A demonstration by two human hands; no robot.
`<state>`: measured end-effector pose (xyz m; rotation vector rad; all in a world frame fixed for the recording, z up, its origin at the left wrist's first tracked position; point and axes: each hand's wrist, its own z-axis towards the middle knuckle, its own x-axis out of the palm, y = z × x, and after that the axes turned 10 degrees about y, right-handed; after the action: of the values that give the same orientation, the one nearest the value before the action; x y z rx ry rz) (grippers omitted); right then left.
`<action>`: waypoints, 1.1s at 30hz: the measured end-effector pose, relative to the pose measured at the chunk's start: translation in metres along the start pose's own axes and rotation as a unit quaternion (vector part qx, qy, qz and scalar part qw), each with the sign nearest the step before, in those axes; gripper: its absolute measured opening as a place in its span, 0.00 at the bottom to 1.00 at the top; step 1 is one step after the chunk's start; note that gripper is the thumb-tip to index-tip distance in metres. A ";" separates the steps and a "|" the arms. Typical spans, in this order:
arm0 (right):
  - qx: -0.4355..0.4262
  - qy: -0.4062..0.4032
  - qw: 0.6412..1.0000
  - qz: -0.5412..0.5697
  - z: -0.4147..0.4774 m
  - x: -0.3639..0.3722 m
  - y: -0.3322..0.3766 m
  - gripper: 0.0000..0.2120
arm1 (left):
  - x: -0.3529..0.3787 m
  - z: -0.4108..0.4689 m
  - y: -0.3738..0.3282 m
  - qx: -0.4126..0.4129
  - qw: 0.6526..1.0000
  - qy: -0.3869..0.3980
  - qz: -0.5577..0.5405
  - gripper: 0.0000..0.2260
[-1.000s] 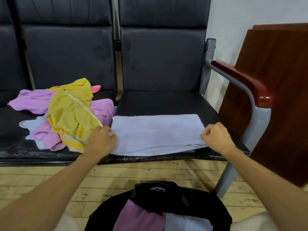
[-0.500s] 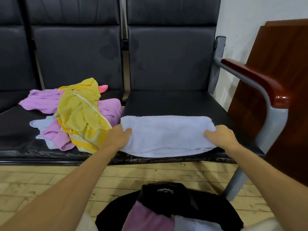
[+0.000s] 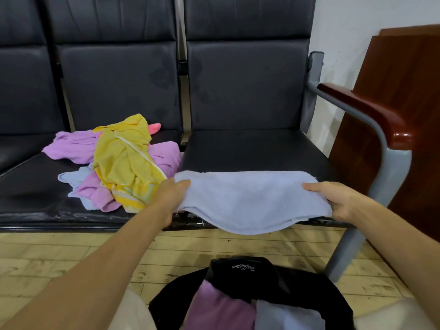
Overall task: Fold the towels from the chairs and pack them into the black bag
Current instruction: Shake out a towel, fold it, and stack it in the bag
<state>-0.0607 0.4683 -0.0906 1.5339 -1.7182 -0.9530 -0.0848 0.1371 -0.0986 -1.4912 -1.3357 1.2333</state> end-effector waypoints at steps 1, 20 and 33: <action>-0.005 -0.009 1.000 -0.006 0.002 0.001 -0.002 0.20 | 0.003 0.001 0.002 0.044 0.996 -0.015 0.070 0.12; -0.057 -0.061 0.996 0.008 0.017 -0.001 -0.013 0.06 | 0.094 -0.009 -0.058 -0.015 0.979 0.106 -0.174 0.08; -0.055 -0.022 0.998 0.018 0.012 -0.007 -0.013 0.07 | 0.219 -0.035 -0.051 0.002 0.976 0.188 0.106 0.13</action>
<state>-0.0632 0.4759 -0.1084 1.4171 -1.6877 -1.0524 -0.0671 0.3633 -0.0776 -1.7952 -0.9416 1.0118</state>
